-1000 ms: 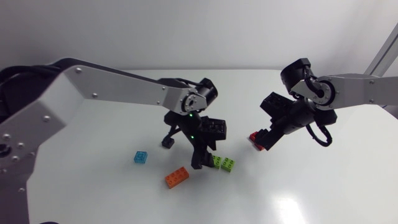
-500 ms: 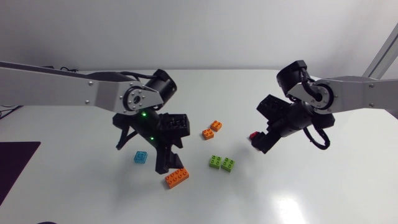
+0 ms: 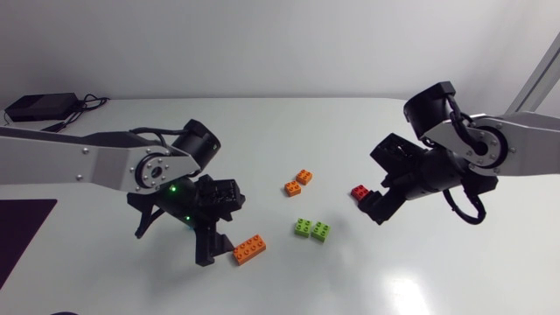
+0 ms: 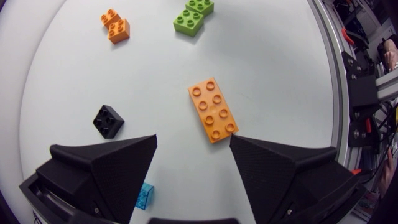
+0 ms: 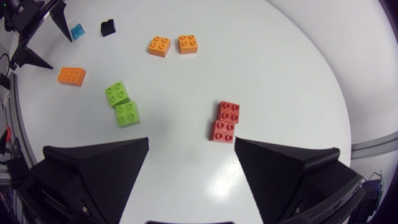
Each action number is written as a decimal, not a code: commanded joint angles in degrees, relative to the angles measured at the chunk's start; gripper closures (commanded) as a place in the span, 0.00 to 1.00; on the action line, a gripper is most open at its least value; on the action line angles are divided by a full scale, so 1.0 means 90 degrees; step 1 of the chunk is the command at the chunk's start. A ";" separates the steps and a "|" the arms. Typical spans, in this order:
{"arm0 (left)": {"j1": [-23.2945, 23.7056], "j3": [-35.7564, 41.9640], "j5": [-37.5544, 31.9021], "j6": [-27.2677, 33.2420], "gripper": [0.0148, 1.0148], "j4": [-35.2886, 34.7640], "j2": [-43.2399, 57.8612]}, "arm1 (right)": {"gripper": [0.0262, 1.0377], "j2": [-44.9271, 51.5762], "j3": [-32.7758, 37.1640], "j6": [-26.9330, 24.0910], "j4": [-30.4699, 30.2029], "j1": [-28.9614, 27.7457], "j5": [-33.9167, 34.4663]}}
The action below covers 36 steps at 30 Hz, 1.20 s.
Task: Separate the duplo bricks
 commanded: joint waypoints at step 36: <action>0.0062 0.0935 -0.0487 -0.0051 0.20 0.1130 0.1758 | 0.04 -0.0355 -0.0213 0.0136 -0.0270 0.0152 0.0089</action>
